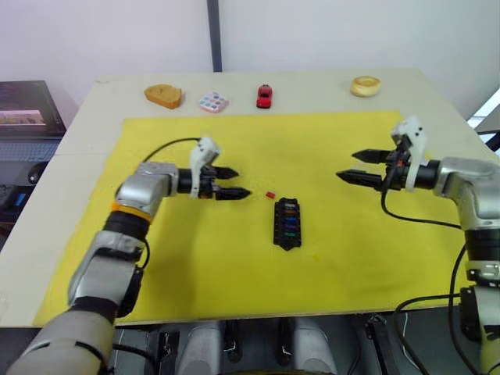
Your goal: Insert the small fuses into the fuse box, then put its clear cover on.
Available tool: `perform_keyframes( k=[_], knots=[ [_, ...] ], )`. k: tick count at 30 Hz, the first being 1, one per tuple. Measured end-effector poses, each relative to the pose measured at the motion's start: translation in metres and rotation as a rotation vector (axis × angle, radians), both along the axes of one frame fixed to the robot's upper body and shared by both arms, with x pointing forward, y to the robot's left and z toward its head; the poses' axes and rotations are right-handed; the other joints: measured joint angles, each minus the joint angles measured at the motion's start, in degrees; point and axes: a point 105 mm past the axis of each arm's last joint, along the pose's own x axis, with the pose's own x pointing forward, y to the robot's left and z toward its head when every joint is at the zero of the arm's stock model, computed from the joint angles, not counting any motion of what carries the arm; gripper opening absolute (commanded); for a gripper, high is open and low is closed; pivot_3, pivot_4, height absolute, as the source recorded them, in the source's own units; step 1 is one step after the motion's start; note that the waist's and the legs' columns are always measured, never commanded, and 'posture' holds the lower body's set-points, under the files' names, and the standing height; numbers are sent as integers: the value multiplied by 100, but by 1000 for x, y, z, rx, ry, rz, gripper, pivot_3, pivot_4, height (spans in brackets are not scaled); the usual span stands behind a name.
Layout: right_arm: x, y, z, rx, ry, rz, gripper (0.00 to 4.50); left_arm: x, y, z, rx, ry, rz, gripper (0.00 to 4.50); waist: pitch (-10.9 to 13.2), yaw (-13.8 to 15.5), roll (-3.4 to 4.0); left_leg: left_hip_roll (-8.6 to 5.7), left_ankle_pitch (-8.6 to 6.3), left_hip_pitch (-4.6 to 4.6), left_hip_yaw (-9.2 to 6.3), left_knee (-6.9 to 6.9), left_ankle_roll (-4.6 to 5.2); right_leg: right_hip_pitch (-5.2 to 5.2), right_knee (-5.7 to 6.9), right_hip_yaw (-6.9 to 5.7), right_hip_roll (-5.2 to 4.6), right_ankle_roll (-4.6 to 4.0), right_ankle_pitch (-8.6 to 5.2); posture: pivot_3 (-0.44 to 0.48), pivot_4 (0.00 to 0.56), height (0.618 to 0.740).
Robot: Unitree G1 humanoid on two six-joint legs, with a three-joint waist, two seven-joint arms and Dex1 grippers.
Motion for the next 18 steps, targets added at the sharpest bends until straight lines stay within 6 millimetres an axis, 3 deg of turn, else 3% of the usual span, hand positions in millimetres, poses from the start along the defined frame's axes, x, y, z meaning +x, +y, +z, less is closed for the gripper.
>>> perform_keyframes(
  k=[5,11,18],
  knots=[
    [-17,4,-16,-7,36,0,4432,-6,-25,0,-31,68,-111,4500,0,27,0,-1,-2,-1,-2,4,1,0,-2,1,-9,-1,1,0,150,740],
    [-28,4,-12,16,19,-39,4432,-17,-36,-3,-18,114,-223,4500,0,18,0,1,-3,-1,-9,4,1,0,-3,1,-9,-4,2,0,150,740],
    [-28,5,-11,28,16,-64,4432,-17,-45,-10,35,115,-248,4500,-1,44,-1,0,-6,0,-13,4,6,1,-5,1,-15,-5,2,0,150,740]
  ],
)
